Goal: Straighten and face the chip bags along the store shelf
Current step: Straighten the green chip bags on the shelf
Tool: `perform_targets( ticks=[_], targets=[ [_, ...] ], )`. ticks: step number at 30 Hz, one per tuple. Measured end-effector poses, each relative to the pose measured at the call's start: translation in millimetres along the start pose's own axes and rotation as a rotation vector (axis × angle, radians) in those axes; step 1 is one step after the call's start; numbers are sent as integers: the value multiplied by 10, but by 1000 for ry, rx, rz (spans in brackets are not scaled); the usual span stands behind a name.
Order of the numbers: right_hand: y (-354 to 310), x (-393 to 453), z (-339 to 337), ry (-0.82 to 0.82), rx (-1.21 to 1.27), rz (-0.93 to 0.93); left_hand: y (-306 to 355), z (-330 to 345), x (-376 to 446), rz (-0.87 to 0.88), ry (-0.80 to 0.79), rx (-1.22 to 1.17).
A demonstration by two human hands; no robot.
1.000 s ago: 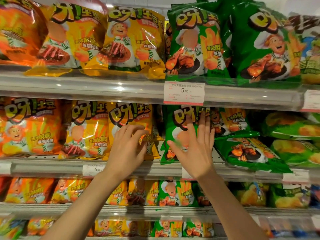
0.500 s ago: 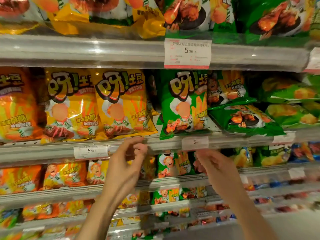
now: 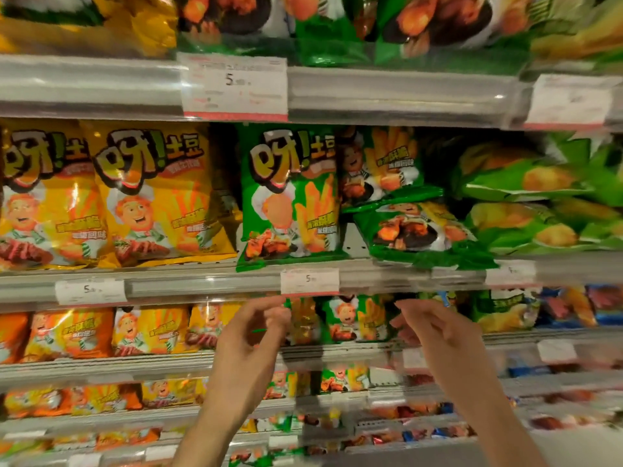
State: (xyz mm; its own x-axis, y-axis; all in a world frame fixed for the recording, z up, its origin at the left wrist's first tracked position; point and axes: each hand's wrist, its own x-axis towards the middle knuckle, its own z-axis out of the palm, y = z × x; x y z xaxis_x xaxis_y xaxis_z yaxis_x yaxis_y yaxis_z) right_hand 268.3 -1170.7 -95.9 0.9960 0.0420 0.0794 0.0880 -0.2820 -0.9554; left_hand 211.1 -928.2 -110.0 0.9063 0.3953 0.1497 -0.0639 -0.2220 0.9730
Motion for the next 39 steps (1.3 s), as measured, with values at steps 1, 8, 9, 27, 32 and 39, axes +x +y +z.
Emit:
perform_targets(
  ticks=[1, 8, 9, 27, 32, 39],
  targets=[
    [10, 54, -107, -19, 6, -6, 49, 130, -11, 3, 17, 4],
    [11, 366, -810, -121, -13, -30, 451, 897, -41, 58, 73, -16],
    [0, 393, -883, -123, -27, -42, 502, 957, -25, 72, 87, -18],
    [-949, 1093, -534, 90, -636, -756, 933, 575, 896, 545, 145, 715],
    [-1054, 1355, -241, 81, -805, -537, 924, 515, 929, 555, 118, 695],
    [-1058, 1485, -293, 86, -800, -437, 905, 482, 926, 538, 78, 690]
  ],
)
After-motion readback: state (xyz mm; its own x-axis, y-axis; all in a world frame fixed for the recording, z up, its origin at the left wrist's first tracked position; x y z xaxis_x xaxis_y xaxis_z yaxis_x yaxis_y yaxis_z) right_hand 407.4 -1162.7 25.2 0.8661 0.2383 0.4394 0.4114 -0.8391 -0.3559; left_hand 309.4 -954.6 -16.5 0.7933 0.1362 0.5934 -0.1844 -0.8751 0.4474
